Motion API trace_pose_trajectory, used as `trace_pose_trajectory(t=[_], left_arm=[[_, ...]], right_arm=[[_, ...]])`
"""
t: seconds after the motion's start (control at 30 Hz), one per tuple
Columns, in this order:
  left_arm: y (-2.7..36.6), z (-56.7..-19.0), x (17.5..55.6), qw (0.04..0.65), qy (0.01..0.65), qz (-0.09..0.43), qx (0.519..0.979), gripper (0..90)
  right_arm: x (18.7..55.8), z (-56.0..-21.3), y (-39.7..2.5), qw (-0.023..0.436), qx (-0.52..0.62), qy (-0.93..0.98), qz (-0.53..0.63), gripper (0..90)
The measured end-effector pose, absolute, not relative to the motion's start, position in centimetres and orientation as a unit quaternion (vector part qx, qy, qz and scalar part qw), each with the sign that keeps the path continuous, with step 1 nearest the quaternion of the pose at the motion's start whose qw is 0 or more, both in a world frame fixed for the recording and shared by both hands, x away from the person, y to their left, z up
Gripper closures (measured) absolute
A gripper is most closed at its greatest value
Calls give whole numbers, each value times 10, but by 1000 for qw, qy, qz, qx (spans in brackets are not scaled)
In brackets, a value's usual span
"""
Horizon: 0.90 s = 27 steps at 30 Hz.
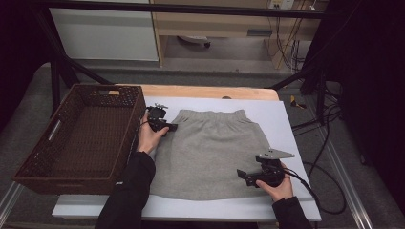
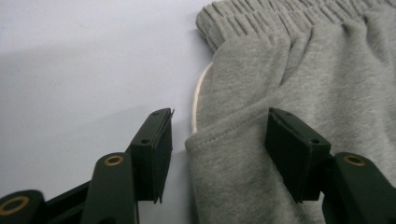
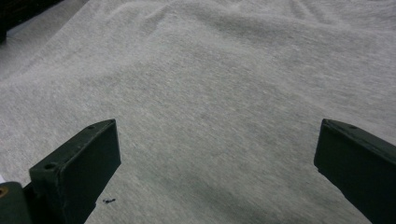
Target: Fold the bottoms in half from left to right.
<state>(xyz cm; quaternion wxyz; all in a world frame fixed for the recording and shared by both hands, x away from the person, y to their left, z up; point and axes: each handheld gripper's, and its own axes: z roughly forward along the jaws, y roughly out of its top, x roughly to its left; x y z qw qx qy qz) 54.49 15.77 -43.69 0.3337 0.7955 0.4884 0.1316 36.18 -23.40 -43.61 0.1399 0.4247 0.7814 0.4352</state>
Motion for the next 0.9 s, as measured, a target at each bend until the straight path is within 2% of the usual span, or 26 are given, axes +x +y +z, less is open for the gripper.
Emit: trace_pose_trajectory(t=[0.17, 0.27, 0.57, 0.9], left_arm=[[156, -440, 549, 327, 486, 128, 800, 431], [154, -439, 550, 322, 478, 129, 807, 473], [146, -439, 546, 325, 459, 121, 818, 771], [146, -440, 546, 326, 458, 120, 818, 787]], right_arm=[[361, -436, -234, 138, 427, 779, 438, 11], [362, -435, -233, 138, 426, 780, 436, 11], [361, -435, -229, 138, 419, 785, 434, 11], [361, -435, -218, 137, 407, 792, 433, 8]])
